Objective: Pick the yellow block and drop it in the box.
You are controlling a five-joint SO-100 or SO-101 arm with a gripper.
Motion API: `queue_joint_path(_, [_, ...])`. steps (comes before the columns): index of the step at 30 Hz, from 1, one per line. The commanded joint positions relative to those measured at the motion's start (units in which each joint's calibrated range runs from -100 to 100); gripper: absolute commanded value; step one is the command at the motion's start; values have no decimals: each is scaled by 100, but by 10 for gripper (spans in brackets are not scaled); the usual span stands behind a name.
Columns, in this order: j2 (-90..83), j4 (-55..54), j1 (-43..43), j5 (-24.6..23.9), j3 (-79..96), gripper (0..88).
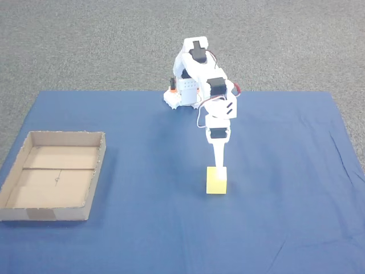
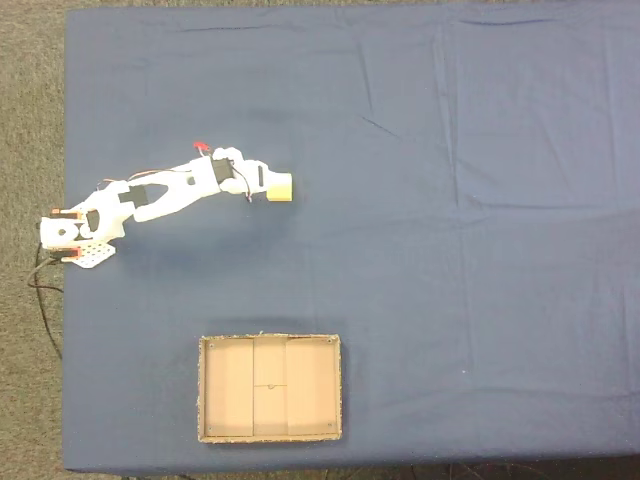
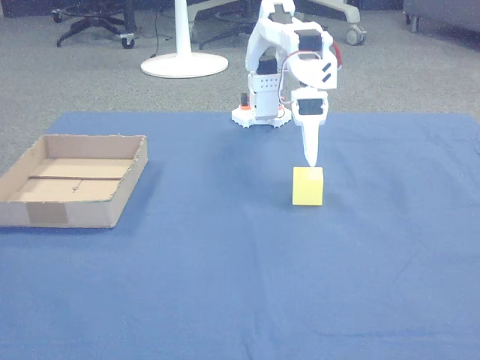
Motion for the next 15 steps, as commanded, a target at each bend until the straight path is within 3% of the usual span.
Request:
queue_joint_path(1, [244, -197, 145, 59, -609, 402])
queue_joint_path(15, [1055, -305, 169, 254, -1043, 353])
